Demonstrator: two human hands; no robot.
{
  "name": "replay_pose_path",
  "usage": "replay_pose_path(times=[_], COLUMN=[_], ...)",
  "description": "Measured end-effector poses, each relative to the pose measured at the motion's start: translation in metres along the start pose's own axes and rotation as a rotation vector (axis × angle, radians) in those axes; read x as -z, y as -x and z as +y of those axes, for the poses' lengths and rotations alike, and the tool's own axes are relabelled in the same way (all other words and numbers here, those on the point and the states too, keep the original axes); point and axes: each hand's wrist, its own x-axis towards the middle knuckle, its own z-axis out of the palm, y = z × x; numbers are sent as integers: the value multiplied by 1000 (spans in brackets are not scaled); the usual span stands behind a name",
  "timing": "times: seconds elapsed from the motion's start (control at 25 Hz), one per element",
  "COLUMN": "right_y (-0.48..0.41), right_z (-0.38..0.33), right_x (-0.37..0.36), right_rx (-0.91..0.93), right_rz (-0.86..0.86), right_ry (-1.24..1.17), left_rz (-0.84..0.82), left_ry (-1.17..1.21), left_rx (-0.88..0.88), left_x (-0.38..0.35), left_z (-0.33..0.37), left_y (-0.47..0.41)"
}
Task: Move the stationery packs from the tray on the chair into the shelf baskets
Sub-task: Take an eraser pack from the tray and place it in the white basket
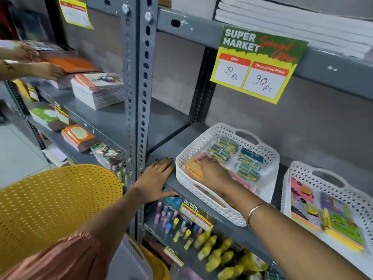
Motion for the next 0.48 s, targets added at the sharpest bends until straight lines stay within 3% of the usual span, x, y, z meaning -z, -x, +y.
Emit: replay_pose_path(times=[0.48], right_y=[-1], right_z=[2], right_x=[0], right_rx=[-42], right_rz=[-4], right_ry=[-25], left_rz=[-6], left_ry=[-6], left_rx=[14], left_x=[1], left_z=[1], left_y=[0])
